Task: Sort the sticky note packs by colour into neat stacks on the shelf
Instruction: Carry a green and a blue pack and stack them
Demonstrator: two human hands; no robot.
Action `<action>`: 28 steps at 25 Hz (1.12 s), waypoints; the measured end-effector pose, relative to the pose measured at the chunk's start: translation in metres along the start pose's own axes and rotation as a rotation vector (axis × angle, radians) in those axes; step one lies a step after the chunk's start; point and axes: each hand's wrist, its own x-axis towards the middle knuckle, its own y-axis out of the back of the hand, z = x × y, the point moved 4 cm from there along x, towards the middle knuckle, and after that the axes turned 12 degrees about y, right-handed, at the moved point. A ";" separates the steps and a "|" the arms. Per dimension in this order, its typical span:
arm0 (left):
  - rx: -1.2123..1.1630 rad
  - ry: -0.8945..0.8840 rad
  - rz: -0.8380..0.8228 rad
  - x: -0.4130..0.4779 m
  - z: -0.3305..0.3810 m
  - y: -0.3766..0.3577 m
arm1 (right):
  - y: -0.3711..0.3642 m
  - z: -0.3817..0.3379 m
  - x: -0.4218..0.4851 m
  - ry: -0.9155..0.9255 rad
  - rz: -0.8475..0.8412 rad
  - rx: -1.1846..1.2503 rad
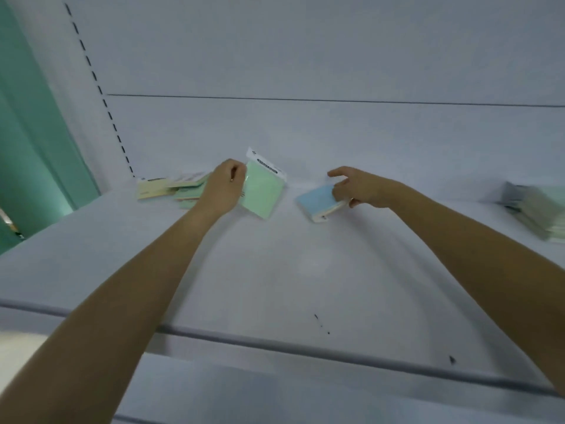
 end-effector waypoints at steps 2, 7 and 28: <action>-0.121 0.101 -0.035 -0.003 -0.008 -0.009 | -0.005 0.002 -0.003 -0.058 -0.047 0.063; -0.458 0.347 -0.155 -0.014 -0.022 -0.017 | -0.019 -0.005 0.001 -0.075 -0.051 0.209; -0.453 0.202 -0.246 -0.023 0.034 -0.071 | 0.040 0.031 -0.120 0.007 0.153 0.250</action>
